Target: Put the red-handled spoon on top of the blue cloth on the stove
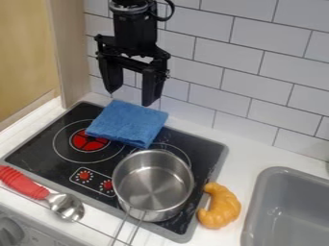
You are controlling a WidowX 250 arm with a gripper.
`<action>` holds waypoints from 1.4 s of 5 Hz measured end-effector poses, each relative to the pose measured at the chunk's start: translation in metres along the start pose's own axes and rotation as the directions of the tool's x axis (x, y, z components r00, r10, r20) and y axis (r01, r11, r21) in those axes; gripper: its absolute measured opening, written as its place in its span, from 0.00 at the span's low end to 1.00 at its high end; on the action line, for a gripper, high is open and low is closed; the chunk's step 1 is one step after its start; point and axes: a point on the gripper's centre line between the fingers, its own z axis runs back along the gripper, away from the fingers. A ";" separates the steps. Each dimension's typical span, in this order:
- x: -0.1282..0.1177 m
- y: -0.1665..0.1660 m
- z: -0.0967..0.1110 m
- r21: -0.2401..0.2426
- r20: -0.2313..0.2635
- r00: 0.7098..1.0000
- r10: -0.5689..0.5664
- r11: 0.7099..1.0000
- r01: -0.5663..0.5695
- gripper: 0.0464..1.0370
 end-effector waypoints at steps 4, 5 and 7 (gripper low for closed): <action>-0.062 0.060 -0.031 -0.103 -0.169 0.789 -0.590 0.807 0.582 0.96; -0.081 0.092 -0.039 -0.158 -0.154 0.626 -0.765 0.644 0.748 0.96; -0.107 0.123 -0.054 -0.169 -0.104 0.374 -0.922 0.387 0.907 0.96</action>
